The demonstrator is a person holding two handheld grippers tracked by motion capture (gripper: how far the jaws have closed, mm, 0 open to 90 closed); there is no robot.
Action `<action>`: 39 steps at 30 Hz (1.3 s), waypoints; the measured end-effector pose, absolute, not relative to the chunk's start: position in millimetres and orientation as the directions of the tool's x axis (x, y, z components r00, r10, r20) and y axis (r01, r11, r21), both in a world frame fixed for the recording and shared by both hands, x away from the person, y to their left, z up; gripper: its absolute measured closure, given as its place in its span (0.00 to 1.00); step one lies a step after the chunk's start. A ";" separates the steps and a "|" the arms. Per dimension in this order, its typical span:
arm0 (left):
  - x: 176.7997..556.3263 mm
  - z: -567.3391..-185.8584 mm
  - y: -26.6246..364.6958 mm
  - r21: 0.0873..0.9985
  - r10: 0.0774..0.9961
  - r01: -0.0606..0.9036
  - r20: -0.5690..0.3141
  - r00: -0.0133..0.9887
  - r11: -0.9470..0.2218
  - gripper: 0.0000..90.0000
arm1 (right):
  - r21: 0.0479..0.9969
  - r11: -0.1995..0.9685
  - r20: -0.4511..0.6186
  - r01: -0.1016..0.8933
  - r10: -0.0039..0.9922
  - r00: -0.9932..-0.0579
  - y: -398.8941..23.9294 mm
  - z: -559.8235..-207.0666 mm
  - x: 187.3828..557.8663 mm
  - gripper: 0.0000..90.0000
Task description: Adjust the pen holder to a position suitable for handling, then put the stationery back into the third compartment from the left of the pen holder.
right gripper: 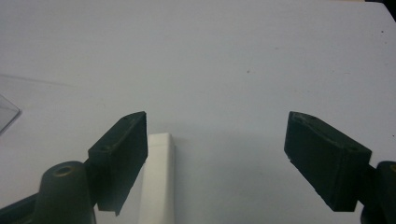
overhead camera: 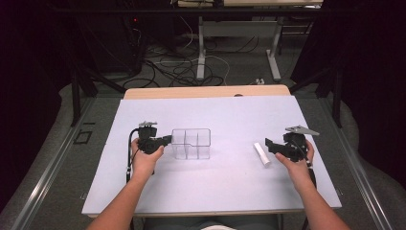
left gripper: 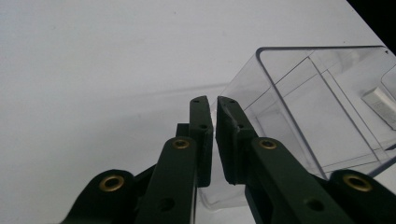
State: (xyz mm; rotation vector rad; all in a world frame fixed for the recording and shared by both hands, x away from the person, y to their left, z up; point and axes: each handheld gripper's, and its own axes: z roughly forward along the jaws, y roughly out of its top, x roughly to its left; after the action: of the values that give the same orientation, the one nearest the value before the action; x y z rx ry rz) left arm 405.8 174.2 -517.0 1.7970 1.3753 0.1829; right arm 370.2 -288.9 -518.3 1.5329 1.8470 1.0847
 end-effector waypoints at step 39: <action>371.1 -505.8 209.8 0.786 0.854 0.618 -0.299 0.425 -0.033 0.24 | 0.641 0.078 0.171 0.764 0.955 -0.241 -268.5 -521.6 368.4 0.38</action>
State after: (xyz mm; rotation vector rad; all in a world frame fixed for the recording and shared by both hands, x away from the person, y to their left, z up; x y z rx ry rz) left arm 371.1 209.8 -505.8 1.7395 1.2802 0.3157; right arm 368.4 -268.5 -521.6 1.7190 2.0666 0.9258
